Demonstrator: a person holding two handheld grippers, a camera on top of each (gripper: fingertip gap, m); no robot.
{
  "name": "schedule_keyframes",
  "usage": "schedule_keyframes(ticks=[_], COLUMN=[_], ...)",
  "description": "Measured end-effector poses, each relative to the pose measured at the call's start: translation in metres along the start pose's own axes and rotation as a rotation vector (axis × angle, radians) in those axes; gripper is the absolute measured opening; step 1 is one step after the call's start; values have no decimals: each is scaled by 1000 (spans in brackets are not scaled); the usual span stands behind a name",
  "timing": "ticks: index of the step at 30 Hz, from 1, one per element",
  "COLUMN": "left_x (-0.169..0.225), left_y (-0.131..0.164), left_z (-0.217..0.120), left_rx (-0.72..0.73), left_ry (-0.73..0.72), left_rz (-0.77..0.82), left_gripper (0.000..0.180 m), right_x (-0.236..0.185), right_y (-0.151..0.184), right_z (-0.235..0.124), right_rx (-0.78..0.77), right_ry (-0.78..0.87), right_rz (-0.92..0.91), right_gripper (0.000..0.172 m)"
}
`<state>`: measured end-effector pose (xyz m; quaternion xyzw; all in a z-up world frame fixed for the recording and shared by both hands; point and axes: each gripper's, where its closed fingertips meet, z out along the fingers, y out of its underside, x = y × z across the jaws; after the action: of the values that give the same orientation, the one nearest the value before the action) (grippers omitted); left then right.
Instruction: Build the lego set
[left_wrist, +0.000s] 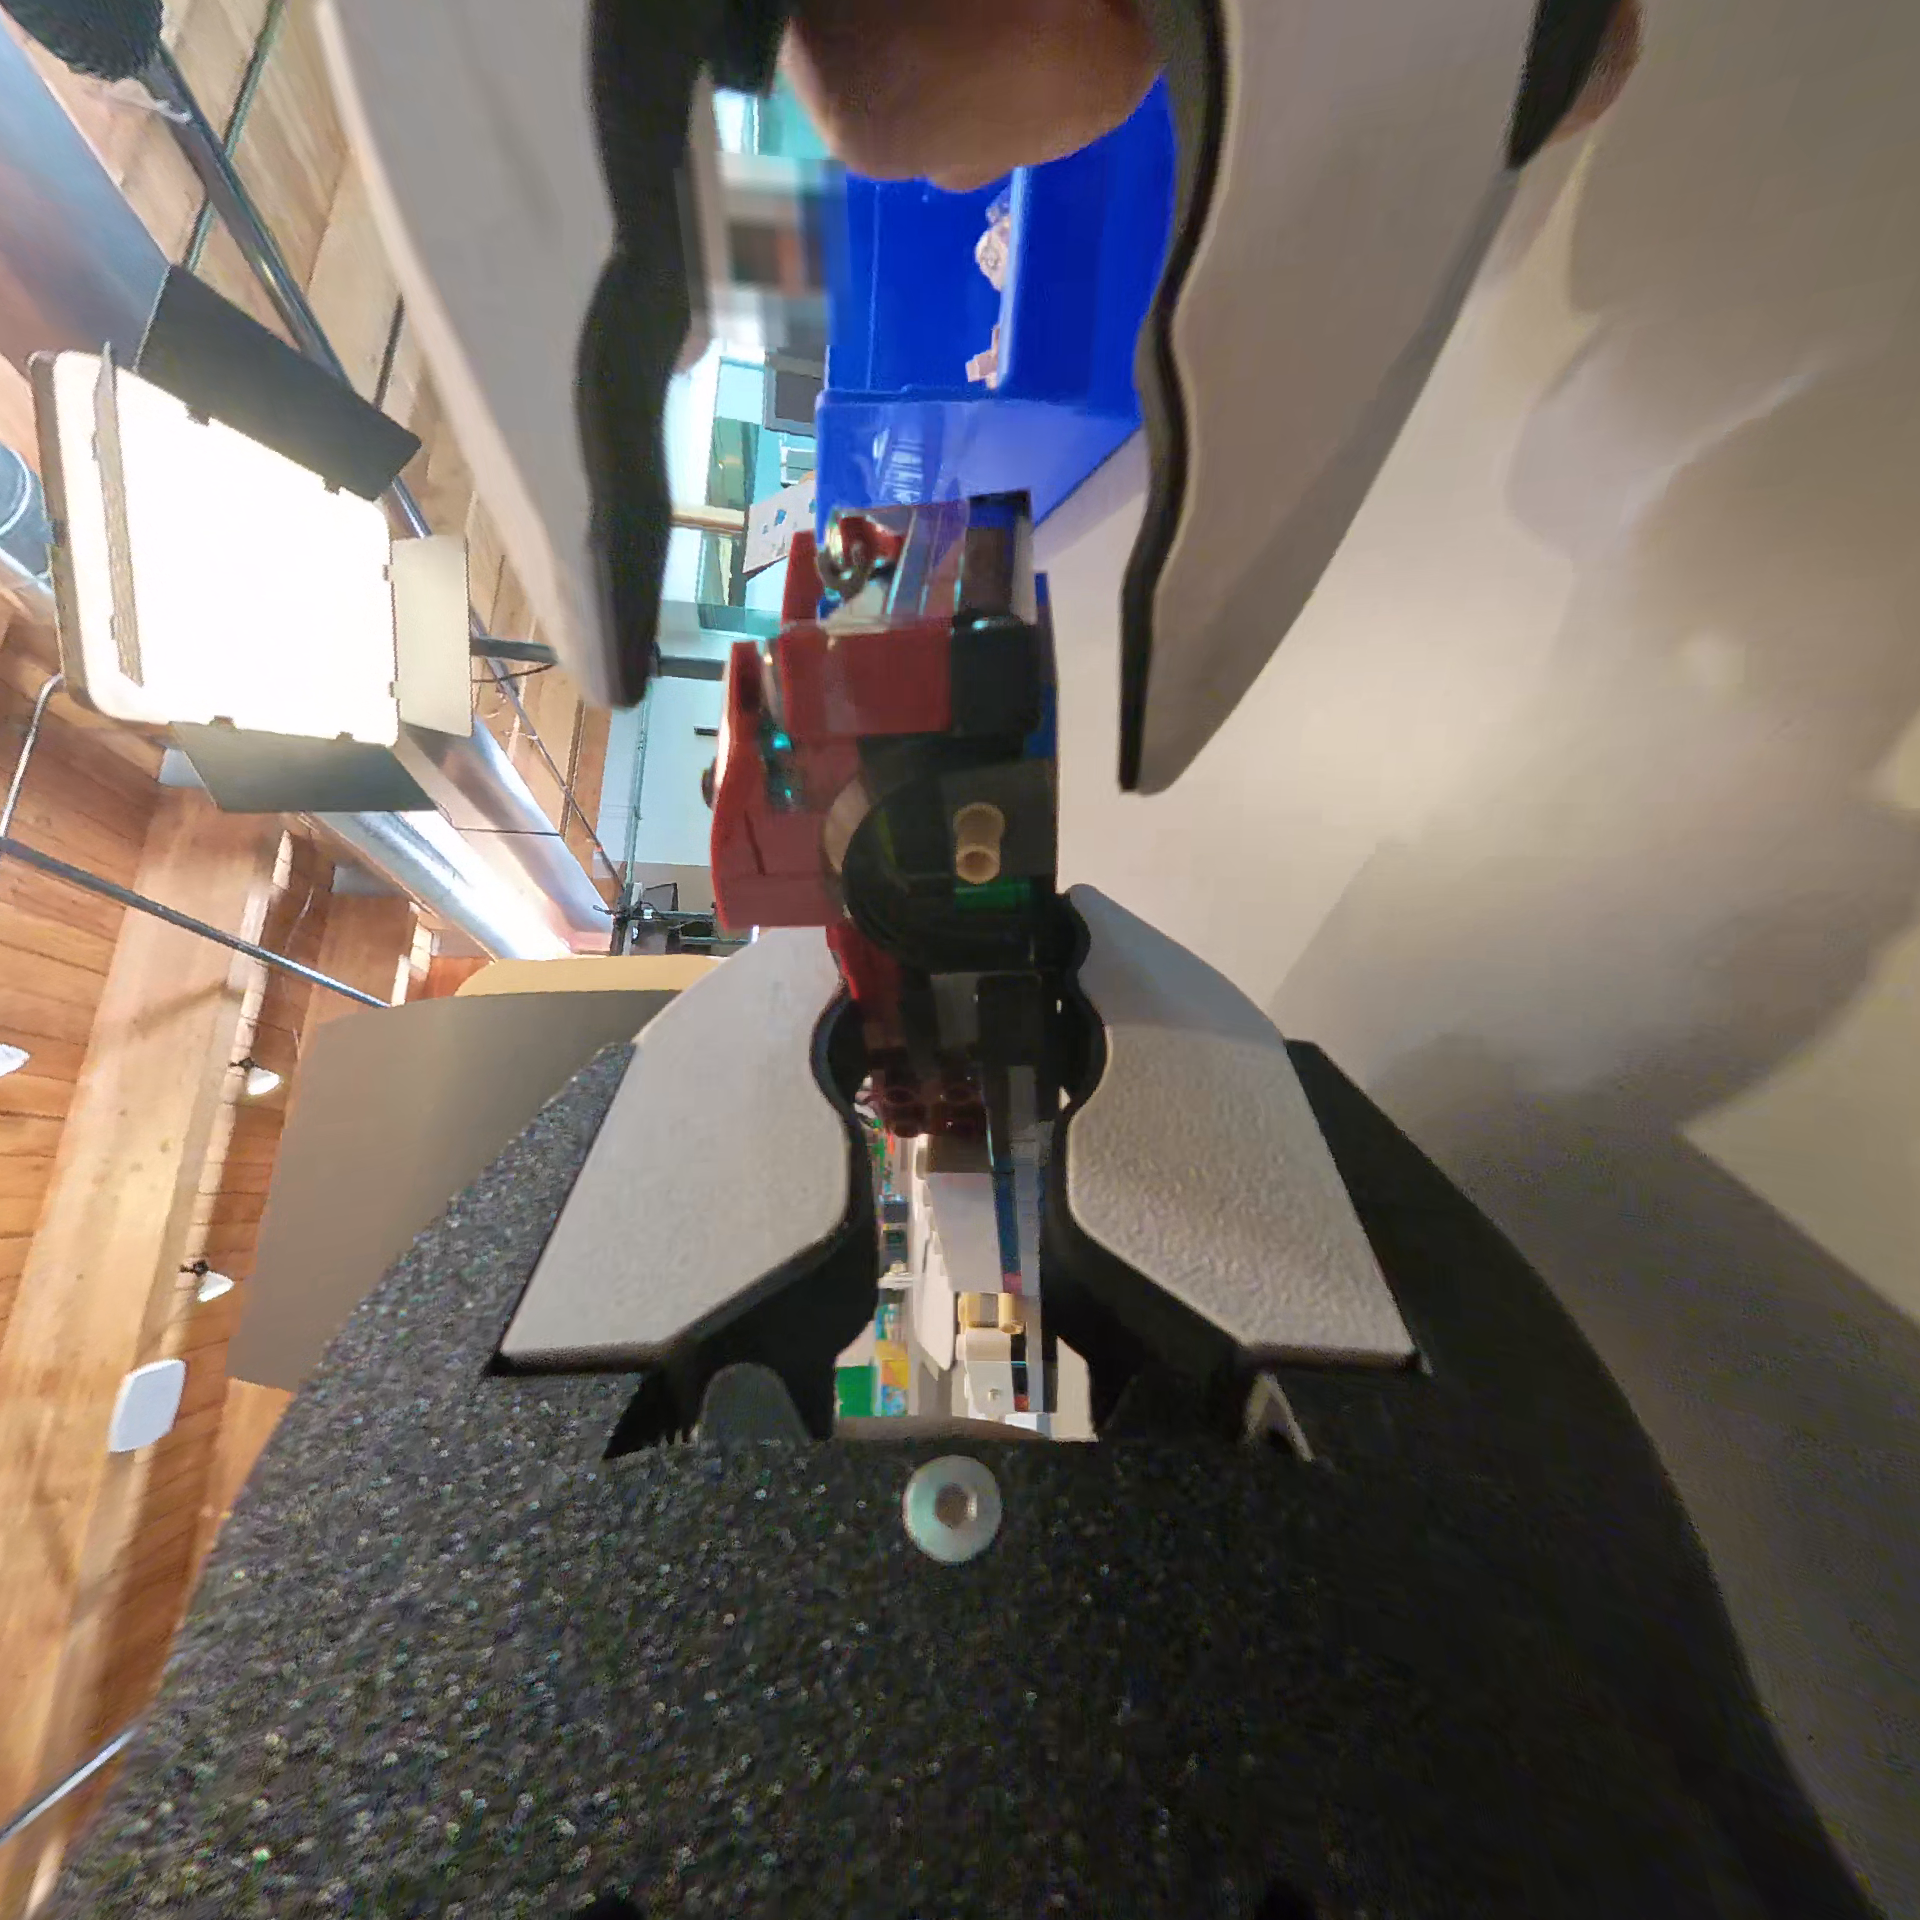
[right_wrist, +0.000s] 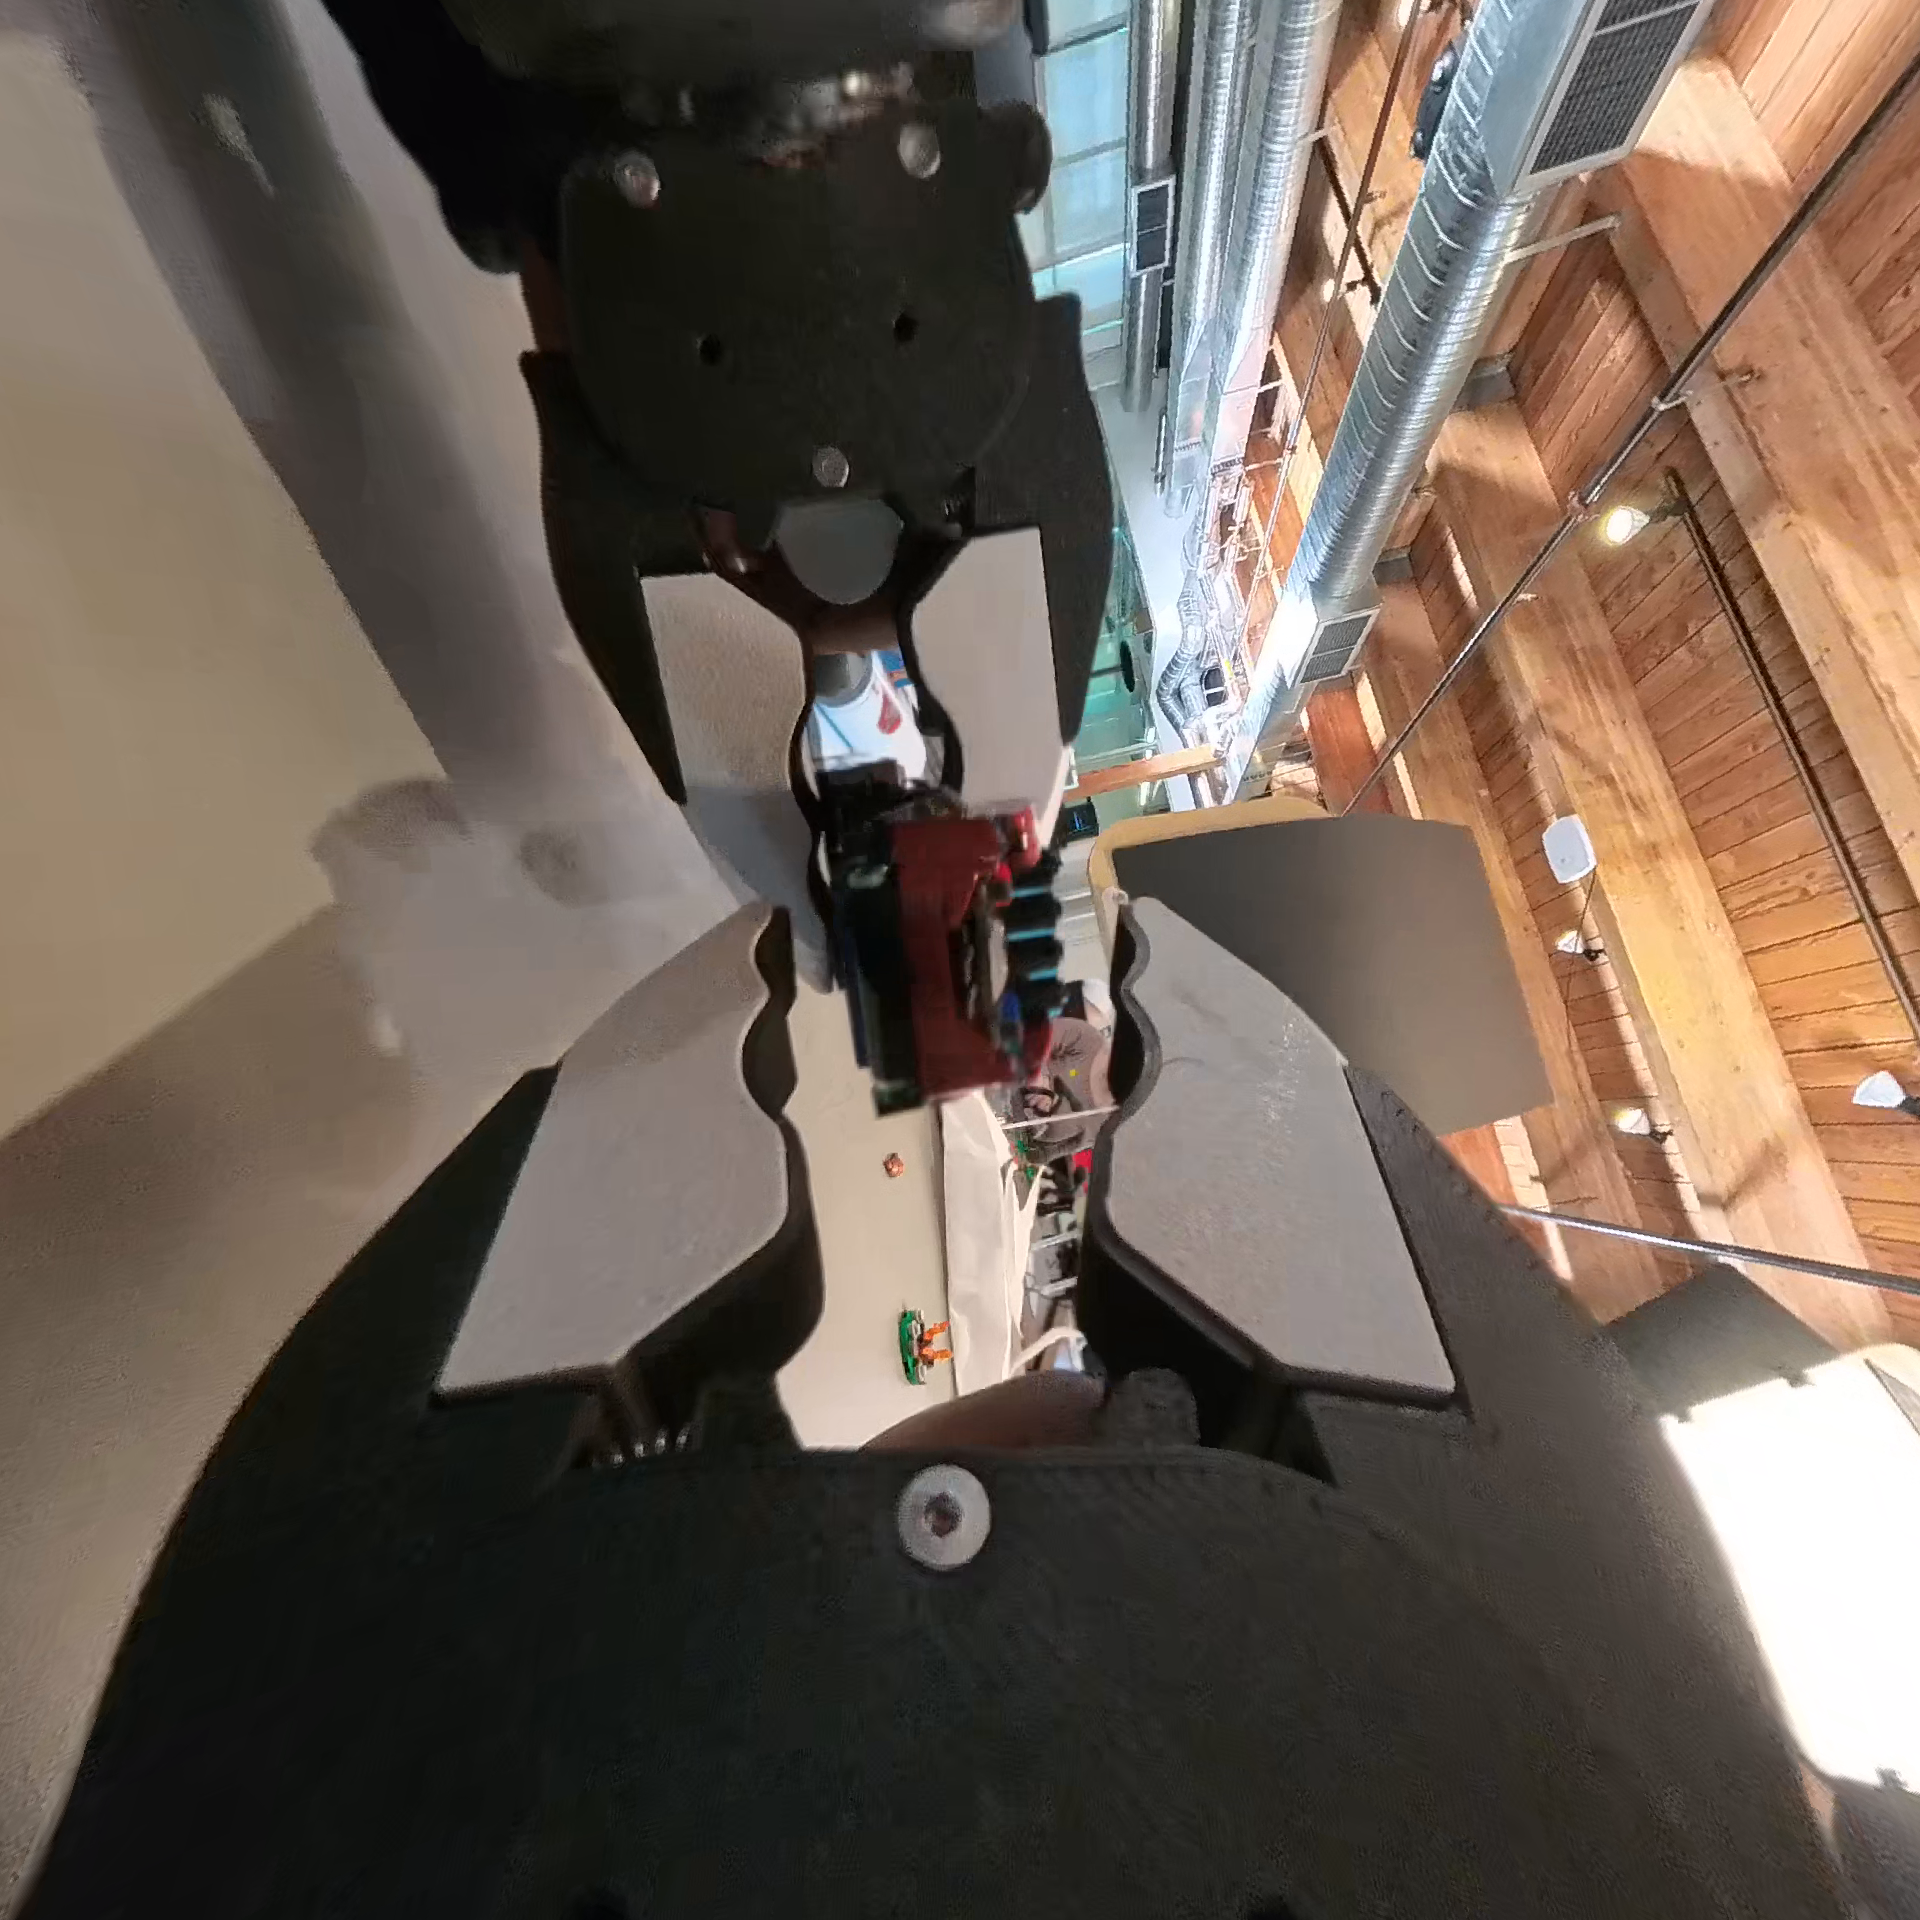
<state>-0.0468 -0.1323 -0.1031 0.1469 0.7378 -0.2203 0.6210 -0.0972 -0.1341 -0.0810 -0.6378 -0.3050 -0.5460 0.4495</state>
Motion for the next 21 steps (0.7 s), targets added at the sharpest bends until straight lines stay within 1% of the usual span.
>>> schedule_keyframes(ticks=[3,6,14,16,17,19,21], left_x=[4,5,12,11,12,15,22], left_y=[-3,-4,-2,0,2,8,18], left_z=[0,0,1,2,2,4,7], left_rx=[-2,-9,-20,-28,-36,-71,-124], left_ry=[6,5,39,40,42,64,99], left_rz=[51,82,76,68,68,65,74], left_gripper=[33,33,34,34,34,34,34], right_x=[-6,-9,-14,-14,-16,-19,-22], right_y=[0,0,3,5,6,9,12], right_z=[3,4,5,6,6,5,2], right_rx=[-14,-14,-38,-48,-55,-69,-73], right_ry=[-26,-35,-68,-66,-77,-97,-116], right_rz=[-8,-33,-23,-1,6,22,42], right_gripper=[57,45,44,45,47,57,60])
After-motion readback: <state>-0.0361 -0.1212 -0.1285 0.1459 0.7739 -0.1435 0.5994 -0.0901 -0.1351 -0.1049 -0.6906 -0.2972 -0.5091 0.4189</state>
